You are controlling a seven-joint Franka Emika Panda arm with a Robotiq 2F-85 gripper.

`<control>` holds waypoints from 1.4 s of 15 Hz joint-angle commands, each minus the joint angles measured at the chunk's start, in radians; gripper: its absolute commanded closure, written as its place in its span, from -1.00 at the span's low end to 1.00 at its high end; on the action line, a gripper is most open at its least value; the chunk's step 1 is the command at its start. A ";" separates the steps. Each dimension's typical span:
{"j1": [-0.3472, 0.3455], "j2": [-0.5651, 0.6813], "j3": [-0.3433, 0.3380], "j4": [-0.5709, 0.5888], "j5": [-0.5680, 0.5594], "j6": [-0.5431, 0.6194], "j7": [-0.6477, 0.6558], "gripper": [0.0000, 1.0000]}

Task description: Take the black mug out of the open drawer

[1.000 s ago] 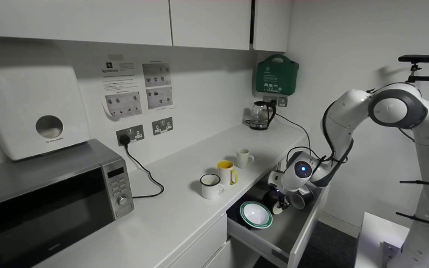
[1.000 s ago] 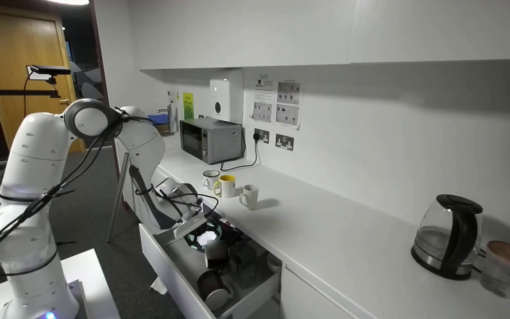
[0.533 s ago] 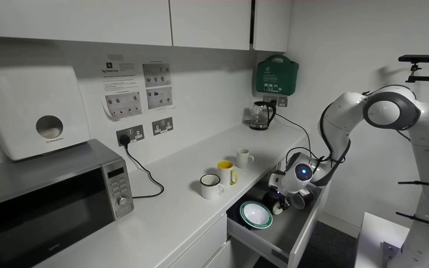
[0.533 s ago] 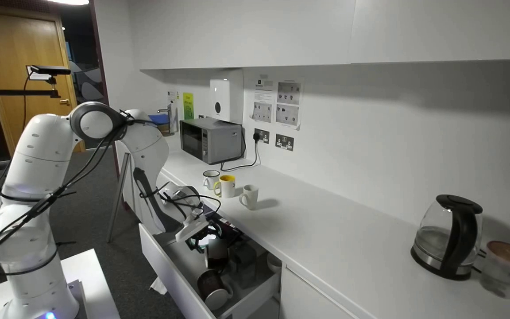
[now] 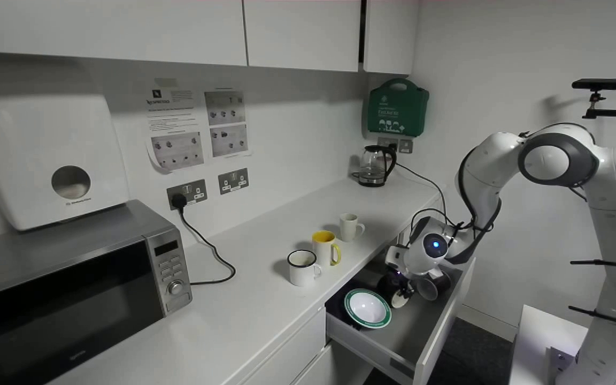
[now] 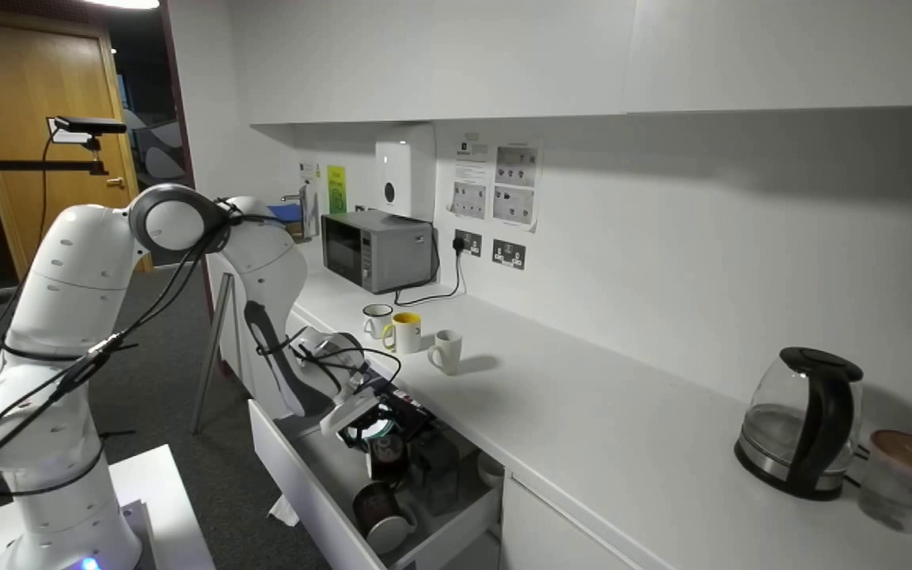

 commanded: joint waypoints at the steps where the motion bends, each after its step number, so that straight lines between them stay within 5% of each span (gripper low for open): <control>1: -0.019 0.007 0.014 0.039 -0.075 0.006 0.082 -1.00; 8: -0.022 0.029 0.036 0.080 -0.149 0.011 0.164 -1.00; 9: -0.025 0.032 0.039 0.084 -0.161 0.018 0.171 -0.50; 11: -0.028 0.038 0.041 0.090 -0.184 0.020 0.183 -0.35; 19: -0.031 0.036 0.029 0.095 -0.197 0.048 0.172 0.87; 21: -0.036 0.028 0.024 0.090 -0.191 0.053 0.165 0.99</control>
